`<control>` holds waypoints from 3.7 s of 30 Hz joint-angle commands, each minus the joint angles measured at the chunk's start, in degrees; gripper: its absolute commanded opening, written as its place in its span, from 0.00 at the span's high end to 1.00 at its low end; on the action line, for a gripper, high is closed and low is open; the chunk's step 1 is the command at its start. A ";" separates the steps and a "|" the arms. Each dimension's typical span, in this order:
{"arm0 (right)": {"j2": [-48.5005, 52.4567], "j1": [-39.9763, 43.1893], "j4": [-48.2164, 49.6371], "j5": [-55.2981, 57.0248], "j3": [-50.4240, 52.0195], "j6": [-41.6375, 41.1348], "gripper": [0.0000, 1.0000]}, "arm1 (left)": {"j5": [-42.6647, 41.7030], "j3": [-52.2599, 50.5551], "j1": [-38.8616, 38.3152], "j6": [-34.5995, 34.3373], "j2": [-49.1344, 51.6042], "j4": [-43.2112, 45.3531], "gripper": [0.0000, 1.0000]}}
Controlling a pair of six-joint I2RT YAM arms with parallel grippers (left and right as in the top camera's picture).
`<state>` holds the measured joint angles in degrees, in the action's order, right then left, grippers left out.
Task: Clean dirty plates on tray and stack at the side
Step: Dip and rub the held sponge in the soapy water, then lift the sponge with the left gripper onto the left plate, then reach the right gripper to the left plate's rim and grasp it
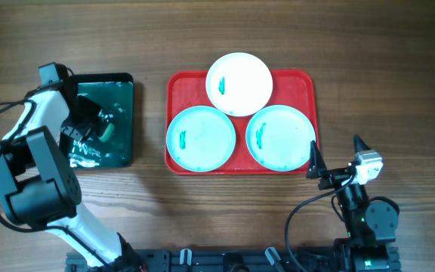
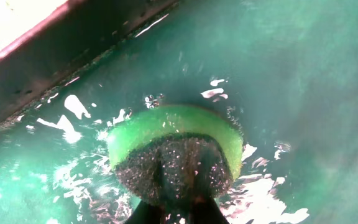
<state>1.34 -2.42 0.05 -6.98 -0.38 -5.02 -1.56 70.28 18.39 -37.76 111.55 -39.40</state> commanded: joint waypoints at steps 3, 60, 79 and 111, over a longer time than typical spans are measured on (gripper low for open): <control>0.07 0.28 0.28 1.01 0.09 0.52 0.01 | -9.40 0.04 0.15 -0.04 -2.75 -0.90 0.96; 0.07 0.28 0.28 1.01 0.09 0.50 0.00 | 2.62 -9.01 -49.09 4.28 -9.20 6.88 0.93; 0.07 0.28 0.28 0.98 0.09 0.50 0.00 | 2.12 -0.52 -45.53 4.33 -32.94 -10.95 0.00; 1.44 0.31 21.18 -29.70 -10.82 -83.36 0.01 | 2.51 -3.65 -45.53 4.31 -26.99 -16.92 0.00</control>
<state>1.78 -2.35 28.10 -32.99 -3.81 -95.92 0.16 67.18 -27.24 -34.11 84.14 -56.40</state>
